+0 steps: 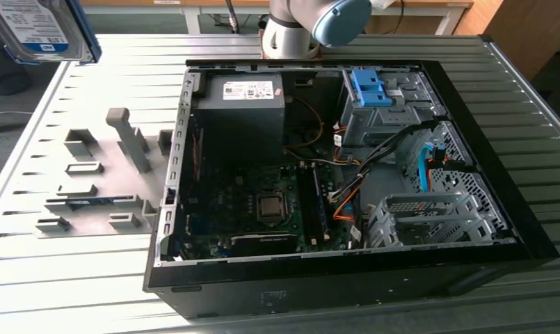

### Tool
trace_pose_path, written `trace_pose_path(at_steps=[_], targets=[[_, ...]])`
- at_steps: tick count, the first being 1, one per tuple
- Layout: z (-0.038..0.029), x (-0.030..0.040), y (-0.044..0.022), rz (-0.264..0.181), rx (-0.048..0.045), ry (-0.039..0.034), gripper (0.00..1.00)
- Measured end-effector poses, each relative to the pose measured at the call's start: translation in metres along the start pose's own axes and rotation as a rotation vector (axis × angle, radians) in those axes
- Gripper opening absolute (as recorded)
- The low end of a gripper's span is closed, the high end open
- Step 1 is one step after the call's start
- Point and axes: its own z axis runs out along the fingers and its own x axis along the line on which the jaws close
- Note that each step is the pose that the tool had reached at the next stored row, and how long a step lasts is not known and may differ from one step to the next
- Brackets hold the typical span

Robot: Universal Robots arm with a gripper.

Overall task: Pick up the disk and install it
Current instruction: 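Pick up the disk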

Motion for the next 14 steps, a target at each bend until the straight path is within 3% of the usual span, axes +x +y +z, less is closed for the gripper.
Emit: trace_pose_path(at_steps=[14], targets=[[0.0,-0.0002,-0.0056,0.0,0.0,0.0,0.36]])
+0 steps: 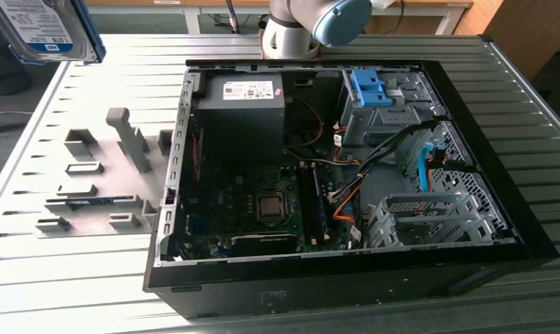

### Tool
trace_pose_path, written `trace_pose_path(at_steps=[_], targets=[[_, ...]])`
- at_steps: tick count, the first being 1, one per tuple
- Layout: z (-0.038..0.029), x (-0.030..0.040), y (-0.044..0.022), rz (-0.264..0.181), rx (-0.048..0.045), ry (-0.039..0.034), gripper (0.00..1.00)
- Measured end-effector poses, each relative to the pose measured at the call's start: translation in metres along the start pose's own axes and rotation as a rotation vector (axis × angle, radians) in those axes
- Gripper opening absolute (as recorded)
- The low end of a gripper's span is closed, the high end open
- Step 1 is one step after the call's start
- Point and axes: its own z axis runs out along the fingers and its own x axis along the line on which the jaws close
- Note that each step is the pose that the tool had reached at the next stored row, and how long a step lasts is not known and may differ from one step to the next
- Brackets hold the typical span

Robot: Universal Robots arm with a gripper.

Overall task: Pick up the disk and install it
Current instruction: 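Pick up the disk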

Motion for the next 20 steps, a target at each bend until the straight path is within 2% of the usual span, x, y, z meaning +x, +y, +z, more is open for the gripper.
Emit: trace_pose_path(at_steps=[20], targets=[[-0.0001,-0.0002,-0.0077,0.0,0.0,0.0001,0.36]])
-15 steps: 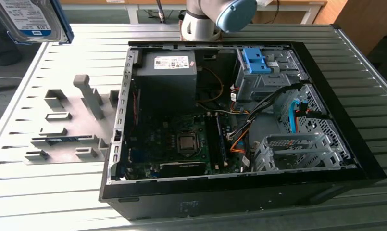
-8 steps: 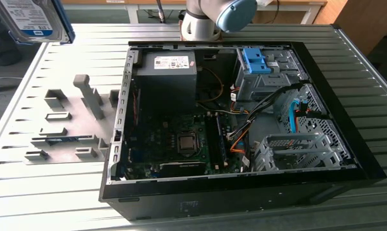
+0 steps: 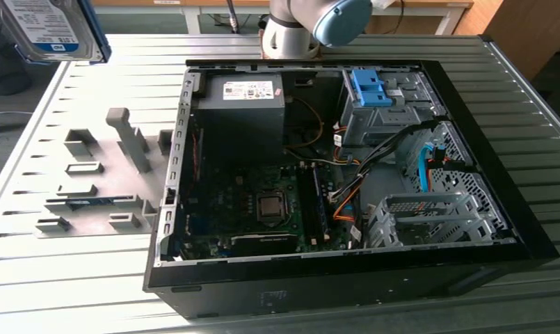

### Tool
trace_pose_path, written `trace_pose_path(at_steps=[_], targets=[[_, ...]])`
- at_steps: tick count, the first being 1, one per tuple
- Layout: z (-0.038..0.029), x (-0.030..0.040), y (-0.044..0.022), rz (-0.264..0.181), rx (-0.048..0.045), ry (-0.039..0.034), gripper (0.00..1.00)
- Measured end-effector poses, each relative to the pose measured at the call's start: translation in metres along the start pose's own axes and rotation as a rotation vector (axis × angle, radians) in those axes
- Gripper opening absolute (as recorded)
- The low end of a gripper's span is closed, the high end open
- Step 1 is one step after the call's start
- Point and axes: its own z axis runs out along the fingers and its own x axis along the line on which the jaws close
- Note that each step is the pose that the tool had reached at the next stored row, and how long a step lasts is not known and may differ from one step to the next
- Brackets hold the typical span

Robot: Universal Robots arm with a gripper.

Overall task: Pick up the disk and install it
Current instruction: 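Pick up the disk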

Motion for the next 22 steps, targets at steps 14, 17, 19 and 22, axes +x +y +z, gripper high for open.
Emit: trace_pose_path(at_steps=[14,17,19,22], targets=[[0.0,-0.0002,-0.0052,0.0,0.0001,0.0,0.36],[0.0,-0.0002,-0.0062,0.0,0.0001,0.0,0.36],[0.0,-0.0002,-0.007,0.0,0.0001,0.0,0.36],[0.0,-0.0003,-0.0079,0.0,0.0001,-0.0001,0.36]])
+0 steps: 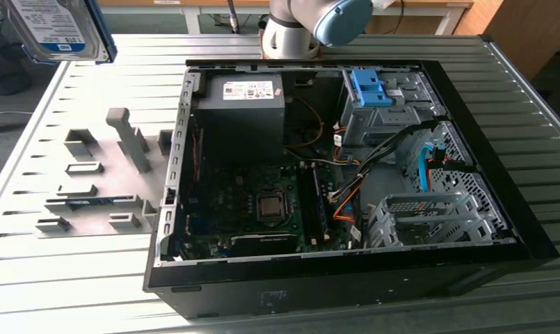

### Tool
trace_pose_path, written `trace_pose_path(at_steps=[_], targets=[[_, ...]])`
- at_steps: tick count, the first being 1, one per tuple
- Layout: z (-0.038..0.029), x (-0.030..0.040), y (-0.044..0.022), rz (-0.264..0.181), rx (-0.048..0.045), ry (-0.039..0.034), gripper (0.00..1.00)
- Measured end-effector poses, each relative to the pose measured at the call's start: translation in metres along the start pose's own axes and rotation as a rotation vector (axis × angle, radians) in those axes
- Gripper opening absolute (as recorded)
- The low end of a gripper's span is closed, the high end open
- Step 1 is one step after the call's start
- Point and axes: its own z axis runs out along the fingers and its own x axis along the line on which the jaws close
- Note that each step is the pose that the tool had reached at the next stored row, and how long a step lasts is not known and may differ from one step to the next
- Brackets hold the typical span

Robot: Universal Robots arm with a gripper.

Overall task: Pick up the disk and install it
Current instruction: 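Pick up the disk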

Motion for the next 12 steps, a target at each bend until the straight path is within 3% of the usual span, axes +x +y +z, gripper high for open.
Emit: trace_pose_path(at_steps=[12], targets=[[0.0,-0.0001,-0.0031,0.0,0.0,0.0,0.36]])
